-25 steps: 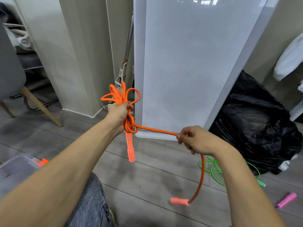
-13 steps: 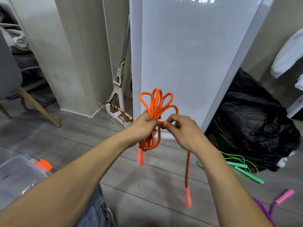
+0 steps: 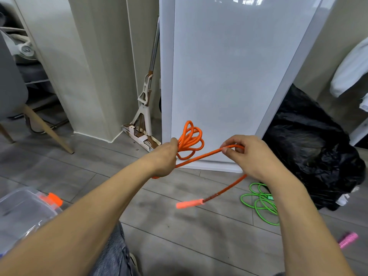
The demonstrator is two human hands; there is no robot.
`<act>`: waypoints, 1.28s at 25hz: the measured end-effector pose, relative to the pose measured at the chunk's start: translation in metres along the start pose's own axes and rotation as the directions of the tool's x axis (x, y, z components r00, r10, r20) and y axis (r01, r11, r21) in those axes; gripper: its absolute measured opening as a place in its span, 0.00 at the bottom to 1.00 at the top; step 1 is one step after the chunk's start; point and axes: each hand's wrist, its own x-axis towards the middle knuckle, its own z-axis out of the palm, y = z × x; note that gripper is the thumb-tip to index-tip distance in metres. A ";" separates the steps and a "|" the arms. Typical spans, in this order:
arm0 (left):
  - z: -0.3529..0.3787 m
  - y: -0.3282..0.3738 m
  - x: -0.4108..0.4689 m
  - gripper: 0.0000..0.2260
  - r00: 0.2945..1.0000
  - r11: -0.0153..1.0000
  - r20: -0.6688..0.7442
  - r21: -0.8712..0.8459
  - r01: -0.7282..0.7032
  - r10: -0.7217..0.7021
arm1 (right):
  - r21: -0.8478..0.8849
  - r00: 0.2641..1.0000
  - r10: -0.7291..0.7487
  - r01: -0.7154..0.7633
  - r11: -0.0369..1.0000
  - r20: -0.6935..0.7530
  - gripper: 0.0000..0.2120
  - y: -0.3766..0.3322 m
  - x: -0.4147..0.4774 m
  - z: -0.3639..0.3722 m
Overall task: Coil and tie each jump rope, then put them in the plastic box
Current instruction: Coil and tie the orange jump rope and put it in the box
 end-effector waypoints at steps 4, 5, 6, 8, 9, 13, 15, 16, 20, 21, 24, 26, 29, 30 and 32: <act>0.006 -0.008 -0.001 0.16 0.997 0.927 0.039 0.368 -0.071 0.061 | 0.017 0.977 -0.144 0.148 0.989 -0.158 0.02 -0.009 -0.004 -0.013; 0.007 -0.005 -0.002 0.17 0.991 0.892 0.061 0.433 -0.132 0.117 | 0.043 0.966 -0.171 0.183 0.982 -0.192 0.01 -0.012 -0.004 -0.015; 0.008 0.000 -0.005 0.17 0.978 0.849 0.087 0.486 -0.208 0.190 | 0.057 0.957 -0.191 0.208 0.977 -0.218 0.01 -0.014 -0.004 -0.016; 0.009 0.012 -0.011 0.18 0.929 0.779 0.125 0.512 -0.362 0.350 | 0.097 0.944 -0.174 0.208 0.973 -0.282 0.02 -0.008 -0.001 -0.015; 0.009 0.019 -0.016 0.17 0.900 0.769 0.113 0.481 -0.421 0.422 | 0.148 0.939 -0.143 0.197 0.969 -0.312 0.03 -0.003 0.001 -0.015; -0.001 0.041 -0.042 0.07 0.766 0.767 -0.047 0.037 -0.640 0.641 | 0.440 0.963 0.014 0.111 0.891 -0.271 0.03 0.016 0.007 -0.010; -0.007 0.044 -0.046 0.05 0.757 0.730 -0.129 -0.203 -0.653 0.641 | 0.642 0.984 0.127 -0.018 0.766 -0.125 0.03 0.022 0.012 0.001; -0.009 0.043 -0.045 0.04 0.784 0.727 -0.161 -0.301 -0.618 0.600 | 0.730 0.984 0.172 -0.090 0.678 -0.039 0.04 0.024 0.014 0.009; -0.009 0.028 -0.027 0.04 0.913 0.794 -0.301 -0.463 -0.393 0.277 | 0.480 0.986 0.118 -0.161 0.863 0.118 0.06 0.022 0.012 0.040; -0.008 0.024 -0.022 0.04 0.937 0.802 -0.301 -0.507 -0.316 0.178 | 0.417 0.979 0.128 -0.184 0.890 0.160 0.06 0.017 0.009 0.045; -0.010 0.010 -0.011 0.08 0.964 0.730 -0.248 -0.675 -0.104 -0.092 | 0.367 0.969 0.109 -0.186 0.911 0.220 0.08 0.006 0.002 0.054; -0.014 0.001 -0.005 0.12 0.948 0.713 -0.264 -0.699 -0.060 -0.179 | 0.306 0.964 0.109 -0.183 0.934 0.244 0.08 -0.003 0.001 0.052; -0.011 -0.007 0.001 0.09 0.928 0.757 -0.318 -0.650 -0.063 -0.196 | 0.164 0.962 0.017 -0.064 0.984 0.273 0.09 -0.019 -0.005 0.050; -0.009 -0.008 0.004 0.08 0.932 0.750 -0.319 -0.656 -0.084 -0.174 | 0.111 0.955 -0.019 -0.014 0.994 0.295 0.10 -0.025 -0.006 0.051; -0.001 -0.013 0.010 0.06 0.938 0.779 -0.330 -0.614 -0.132 -0.101 | 0.094 0.928 -0.098 0.068 0.993 0.360 0.11 -0.038 -0.009 0.053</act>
